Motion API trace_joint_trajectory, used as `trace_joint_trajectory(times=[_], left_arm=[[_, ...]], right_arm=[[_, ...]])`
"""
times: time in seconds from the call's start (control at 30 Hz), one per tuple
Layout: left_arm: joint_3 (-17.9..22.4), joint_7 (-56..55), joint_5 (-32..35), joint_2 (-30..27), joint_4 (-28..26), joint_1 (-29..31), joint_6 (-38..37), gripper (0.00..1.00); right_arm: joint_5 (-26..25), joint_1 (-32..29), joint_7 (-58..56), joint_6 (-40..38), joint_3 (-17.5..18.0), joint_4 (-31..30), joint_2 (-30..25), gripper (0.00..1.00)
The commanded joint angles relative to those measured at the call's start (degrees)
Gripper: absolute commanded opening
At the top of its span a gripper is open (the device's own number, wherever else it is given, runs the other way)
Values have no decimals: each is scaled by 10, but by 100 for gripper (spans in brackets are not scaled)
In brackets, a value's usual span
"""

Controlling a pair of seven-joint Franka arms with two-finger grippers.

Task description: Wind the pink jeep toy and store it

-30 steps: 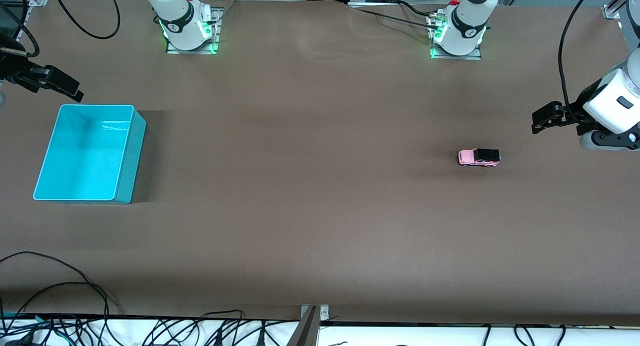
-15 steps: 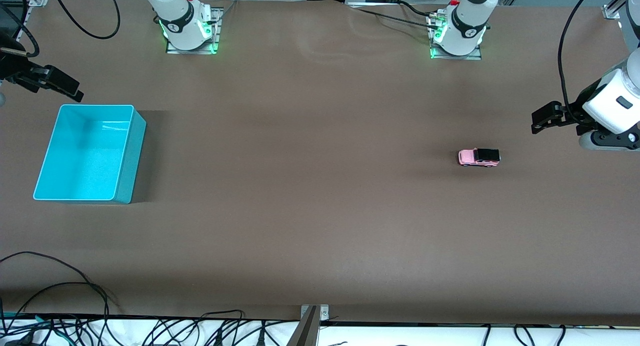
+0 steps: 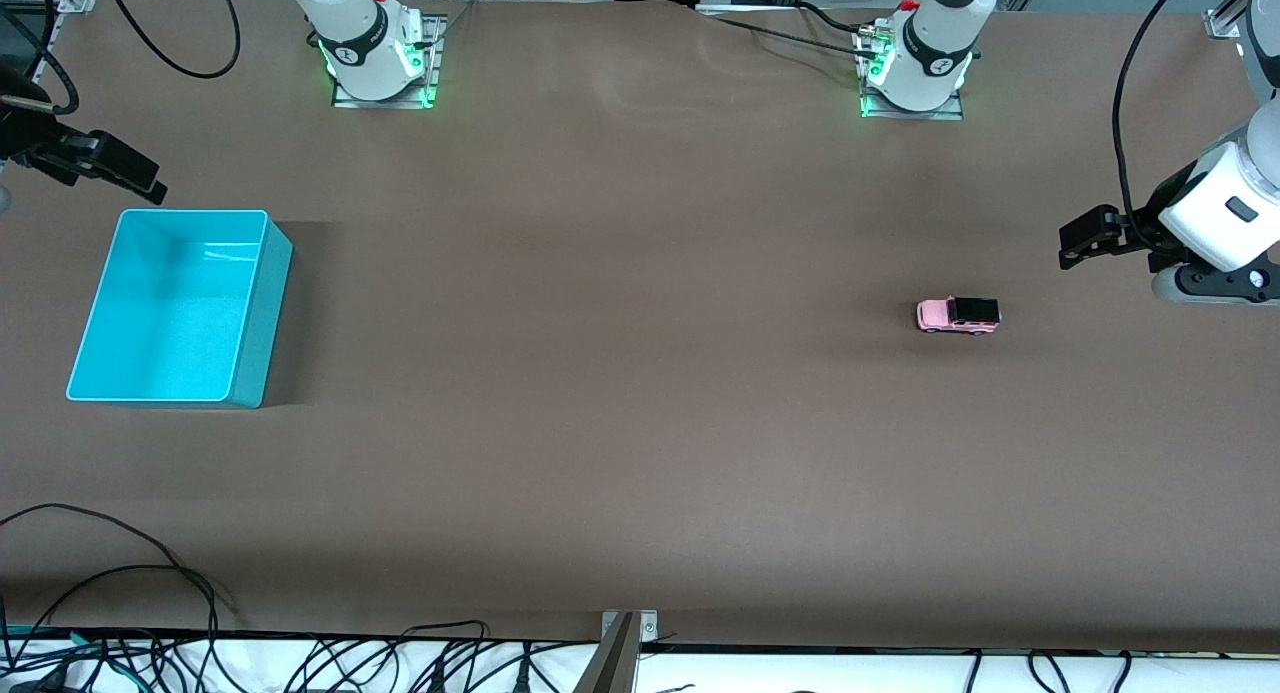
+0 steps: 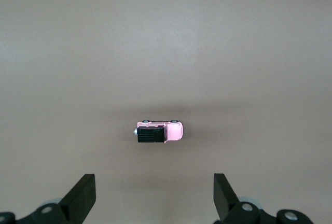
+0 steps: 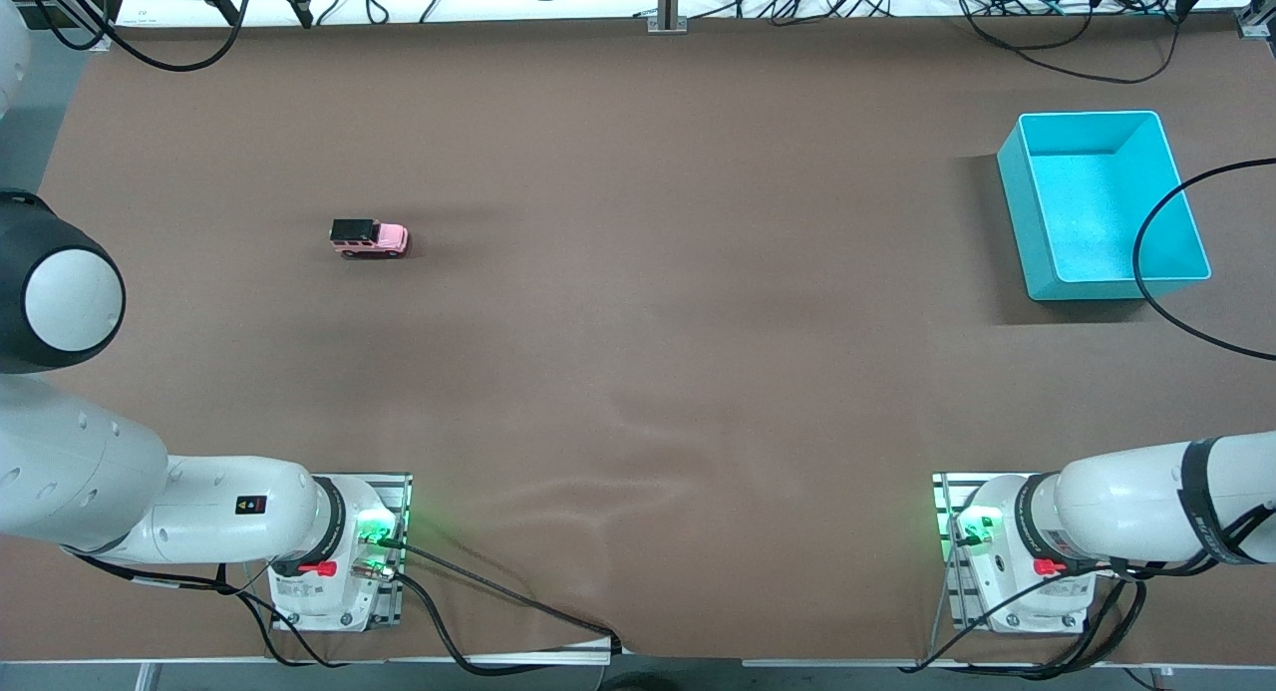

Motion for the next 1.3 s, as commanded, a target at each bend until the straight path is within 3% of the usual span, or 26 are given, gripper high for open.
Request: trace_joint_trajectory(times=[0.0, 1.27], left_arm=[[-1, 10, 8, -1, 2, -1, -6, 100], [-1, 12, 8, 0, 2, -1, -6, 100]], right_arm=[[3, -6, -9, -3, 4, 6, -2, 100], [4, -4, -5, 13, 6, 6, 1, 100]])
